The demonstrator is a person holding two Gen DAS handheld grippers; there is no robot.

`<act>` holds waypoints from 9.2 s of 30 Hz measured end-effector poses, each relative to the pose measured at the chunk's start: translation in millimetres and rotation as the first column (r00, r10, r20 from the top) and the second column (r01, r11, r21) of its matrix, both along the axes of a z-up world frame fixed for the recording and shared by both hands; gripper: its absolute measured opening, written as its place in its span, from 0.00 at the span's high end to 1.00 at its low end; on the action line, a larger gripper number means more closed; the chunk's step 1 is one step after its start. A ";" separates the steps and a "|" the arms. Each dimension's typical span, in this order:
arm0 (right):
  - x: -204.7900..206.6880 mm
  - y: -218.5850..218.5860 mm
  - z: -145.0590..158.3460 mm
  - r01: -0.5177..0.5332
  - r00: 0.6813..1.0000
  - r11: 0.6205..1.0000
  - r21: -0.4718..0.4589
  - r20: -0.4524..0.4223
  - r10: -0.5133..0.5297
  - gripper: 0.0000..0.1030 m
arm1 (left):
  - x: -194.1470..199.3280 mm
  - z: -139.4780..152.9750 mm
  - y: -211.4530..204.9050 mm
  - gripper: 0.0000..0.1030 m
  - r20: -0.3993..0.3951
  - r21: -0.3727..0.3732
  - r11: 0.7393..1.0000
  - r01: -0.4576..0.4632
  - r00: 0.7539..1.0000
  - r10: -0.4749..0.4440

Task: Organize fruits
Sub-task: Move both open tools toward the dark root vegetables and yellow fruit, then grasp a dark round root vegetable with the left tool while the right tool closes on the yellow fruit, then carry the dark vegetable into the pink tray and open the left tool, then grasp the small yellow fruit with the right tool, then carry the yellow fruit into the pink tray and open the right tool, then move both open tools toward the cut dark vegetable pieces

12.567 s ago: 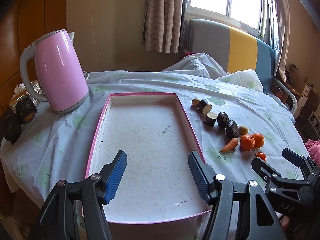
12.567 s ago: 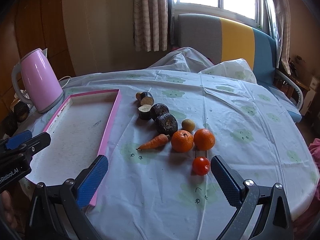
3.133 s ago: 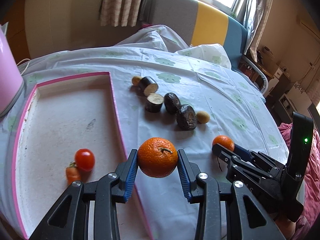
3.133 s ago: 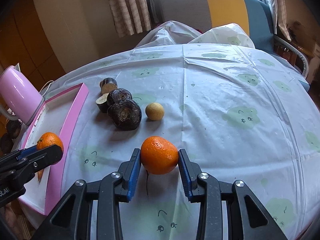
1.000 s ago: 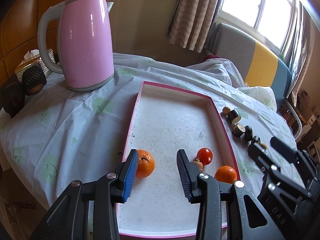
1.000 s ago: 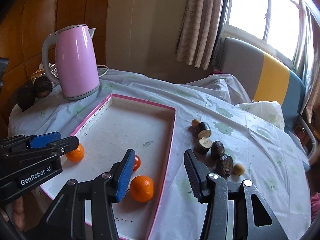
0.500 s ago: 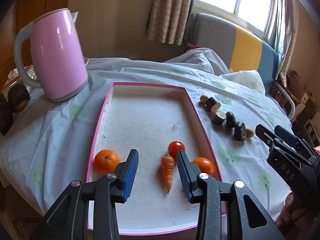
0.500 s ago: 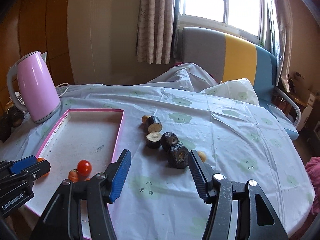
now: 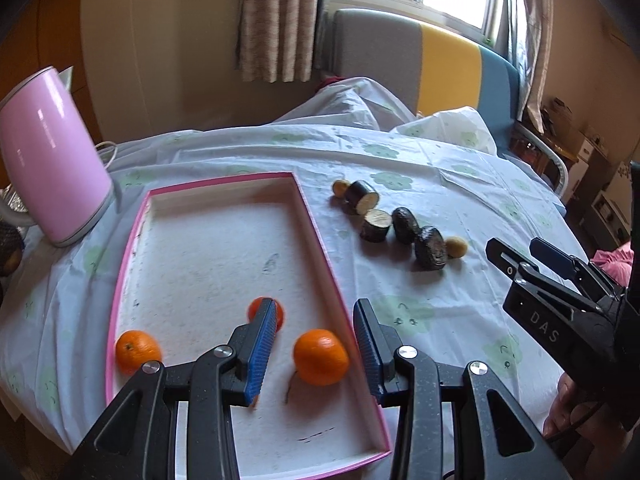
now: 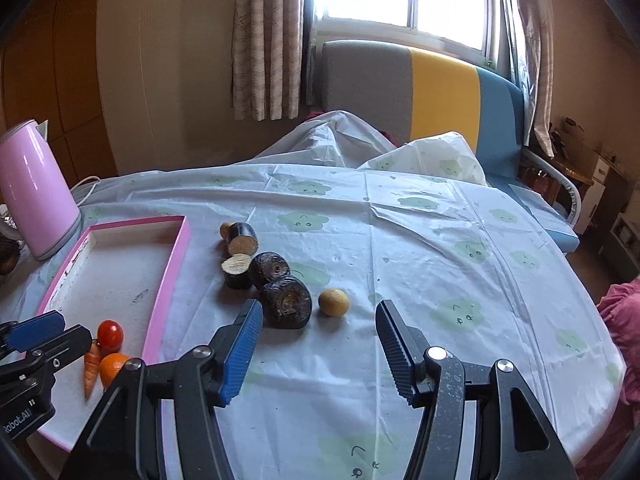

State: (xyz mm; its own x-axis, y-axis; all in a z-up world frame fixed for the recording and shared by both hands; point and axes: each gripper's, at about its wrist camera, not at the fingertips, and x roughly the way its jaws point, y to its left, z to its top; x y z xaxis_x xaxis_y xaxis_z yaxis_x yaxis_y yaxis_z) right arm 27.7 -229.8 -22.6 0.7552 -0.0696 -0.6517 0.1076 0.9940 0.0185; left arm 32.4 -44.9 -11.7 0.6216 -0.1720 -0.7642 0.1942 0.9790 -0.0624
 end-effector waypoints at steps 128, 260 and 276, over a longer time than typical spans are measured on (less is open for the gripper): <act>10.1 -1.3 -43.2 -0.208 0.964 0.971 0.118 -0.141 0.224 0.85 | 14.4 0.1 -18.5 0.77 -0.026 -0.090 0.994 0.061 0.998 -0.063; 5.5 42.6 -0.9 -0.163 0.986 0.985 0.058 -0.017 0.165 0.01 | -24.3 26.9 14.5 0.64 0.122 0.079 0.996 -0.041 0.992 0.031; 17.9 22.6 -18.2 -0.130 0.989 0.988 0.086 -0.062 0.135 0.02 | -9.4 11.7 -8.6 0.64 0.068 0.097 0.995 0.006 0.998 -0.012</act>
